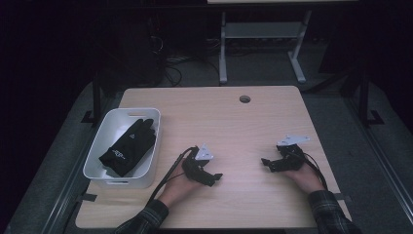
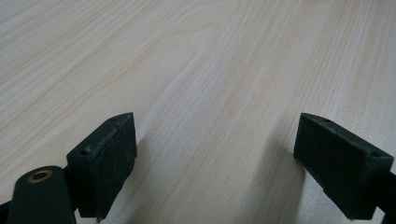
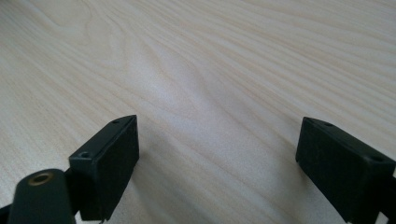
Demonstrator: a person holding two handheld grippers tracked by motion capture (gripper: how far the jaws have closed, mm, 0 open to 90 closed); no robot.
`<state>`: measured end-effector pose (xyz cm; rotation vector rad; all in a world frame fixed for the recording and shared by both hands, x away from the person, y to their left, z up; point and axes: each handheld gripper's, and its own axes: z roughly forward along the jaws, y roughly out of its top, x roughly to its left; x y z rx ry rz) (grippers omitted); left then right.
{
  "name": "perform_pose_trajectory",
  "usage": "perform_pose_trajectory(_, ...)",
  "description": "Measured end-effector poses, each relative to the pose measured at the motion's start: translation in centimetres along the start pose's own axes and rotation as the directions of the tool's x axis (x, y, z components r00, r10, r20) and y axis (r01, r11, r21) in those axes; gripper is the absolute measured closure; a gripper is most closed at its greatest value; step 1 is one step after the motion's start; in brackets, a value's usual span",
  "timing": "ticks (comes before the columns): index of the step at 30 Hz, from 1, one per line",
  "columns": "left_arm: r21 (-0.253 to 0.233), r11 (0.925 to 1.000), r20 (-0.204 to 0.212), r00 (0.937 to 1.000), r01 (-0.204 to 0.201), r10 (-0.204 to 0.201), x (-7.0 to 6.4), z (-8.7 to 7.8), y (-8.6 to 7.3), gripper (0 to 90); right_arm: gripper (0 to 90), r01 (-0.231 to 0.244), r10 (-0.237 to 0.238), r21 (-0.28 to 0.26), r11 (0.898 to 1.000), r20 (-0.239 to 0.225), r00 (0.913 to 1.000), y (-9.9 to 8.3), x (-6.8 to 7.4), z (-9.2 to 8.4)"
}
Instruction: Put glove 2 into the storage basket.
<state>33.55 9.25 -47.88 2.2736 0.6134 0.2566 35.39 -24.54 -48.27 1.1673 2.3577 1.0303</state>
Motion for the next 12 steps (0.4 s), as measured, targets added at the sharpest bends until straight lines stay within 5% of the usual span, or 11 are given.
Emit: perform_pose_trajectory(12, -0.001, 1.0000, 0.001, 1.0000, -0.006, 0.006, 0.00, 0.00, -0.01, 12.3, 13.1, -0.001, 0.001, 0.000, 1.000, 0.001, 1.0000, 0.00, 0.00, 0.01)
